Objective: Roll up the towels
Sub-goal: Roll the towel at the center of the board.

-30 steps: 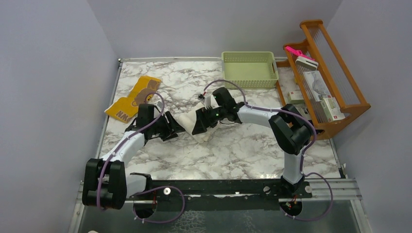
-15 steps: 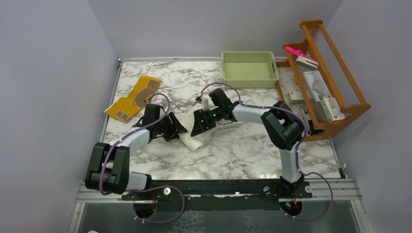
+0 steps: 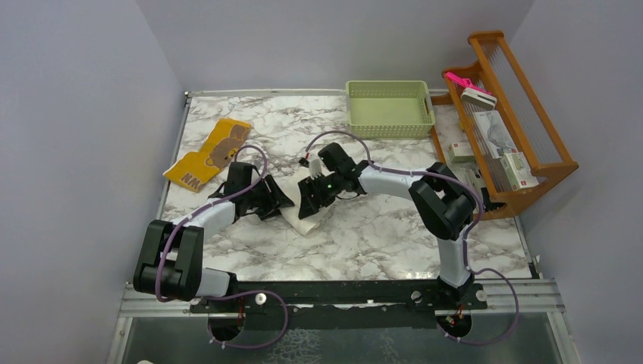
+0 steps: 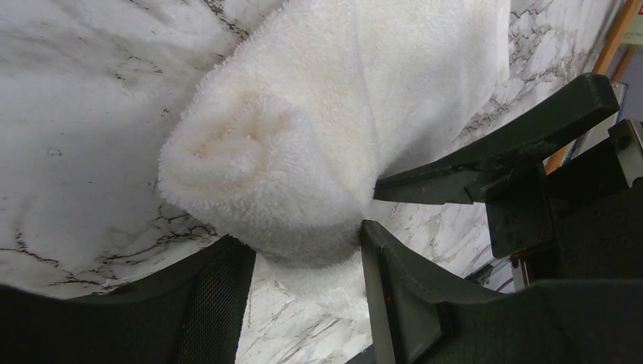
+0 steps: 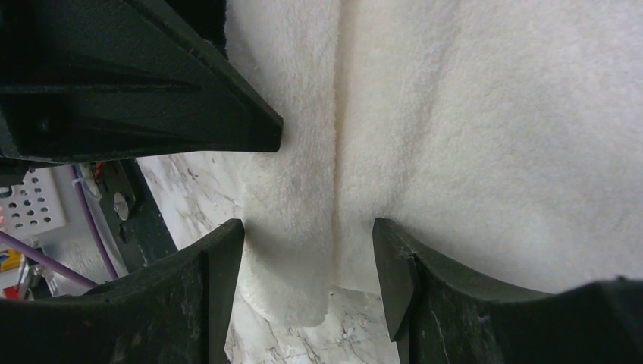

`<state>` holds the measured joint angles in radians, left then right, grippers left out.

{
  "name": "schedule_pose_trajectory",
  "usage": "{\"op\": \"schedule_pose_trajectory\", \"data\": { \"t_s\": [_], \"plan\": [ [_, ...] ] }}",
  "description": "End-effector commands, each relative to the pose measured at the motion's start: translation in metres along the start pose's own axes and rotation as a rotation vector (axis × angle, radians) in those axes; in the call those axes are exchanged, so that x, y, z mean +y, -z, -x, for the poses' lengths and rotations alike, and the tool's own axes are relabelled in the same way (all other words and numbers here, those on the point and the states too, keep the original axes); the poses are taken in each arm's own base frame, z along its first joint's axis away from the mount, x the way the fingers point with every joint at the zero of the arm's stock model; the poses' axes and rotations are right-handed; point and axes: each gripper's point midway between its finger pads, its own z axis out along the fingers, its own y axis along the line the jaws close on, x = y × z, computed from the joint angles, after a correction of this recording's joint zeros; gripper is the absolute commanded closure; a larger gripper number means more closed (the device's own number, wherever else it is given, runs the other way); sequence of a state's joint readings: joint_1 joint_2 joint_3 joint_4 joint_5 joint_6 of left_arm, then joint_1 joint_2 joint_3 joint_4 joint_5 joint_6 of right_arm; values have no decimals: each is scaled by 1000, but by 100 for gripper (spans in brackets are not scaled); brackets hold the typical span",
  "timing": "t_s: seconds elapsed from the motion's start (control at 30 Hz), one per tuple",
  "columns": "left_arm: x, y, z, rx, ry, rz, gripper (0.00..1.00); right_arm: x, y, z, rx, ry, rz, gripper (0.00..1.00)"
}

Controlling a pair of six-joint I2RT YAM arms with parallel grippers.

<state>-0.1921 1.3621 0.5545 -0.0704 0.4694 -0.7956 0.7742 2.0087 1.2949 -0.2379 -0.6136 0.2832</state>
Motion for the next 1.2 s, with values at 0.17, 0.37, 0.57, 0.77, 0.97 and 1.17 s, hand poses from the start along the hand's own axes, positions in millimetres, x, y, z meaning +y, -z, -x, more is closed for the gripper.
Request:
{"op": "schedule_pose_trajectory", "data": {
  "t_s": [0.17, 0.37, 0.57, 0.77, 0.97, 1.17],
  "plan": [
    [-2, 2, 7, -34, -19, 15, 45, 29, -2, 7, -11, 40, 54, 41],
    [-3, 4, 8, -41, -16, 16, 45, 55, -12, 7, 16, 115, 87, 43],
    [-3, 7, 9, -51, -11, 30, 45, 69, -29, -1, 56, 164, 70, 42],
    [-1, 10, 8, -57, 4, 42, 45, 65, -41, -13, 81, 183, -13, 42],
    [4, 5, 7, -39, 1, 58, 50, 49, -46, -21, 45, 178, -137, 43],
    [15, 6, 14, -52, -30, 140, 69, 38, -45, -22, 9, 177, -181, 46]
  ]
}}
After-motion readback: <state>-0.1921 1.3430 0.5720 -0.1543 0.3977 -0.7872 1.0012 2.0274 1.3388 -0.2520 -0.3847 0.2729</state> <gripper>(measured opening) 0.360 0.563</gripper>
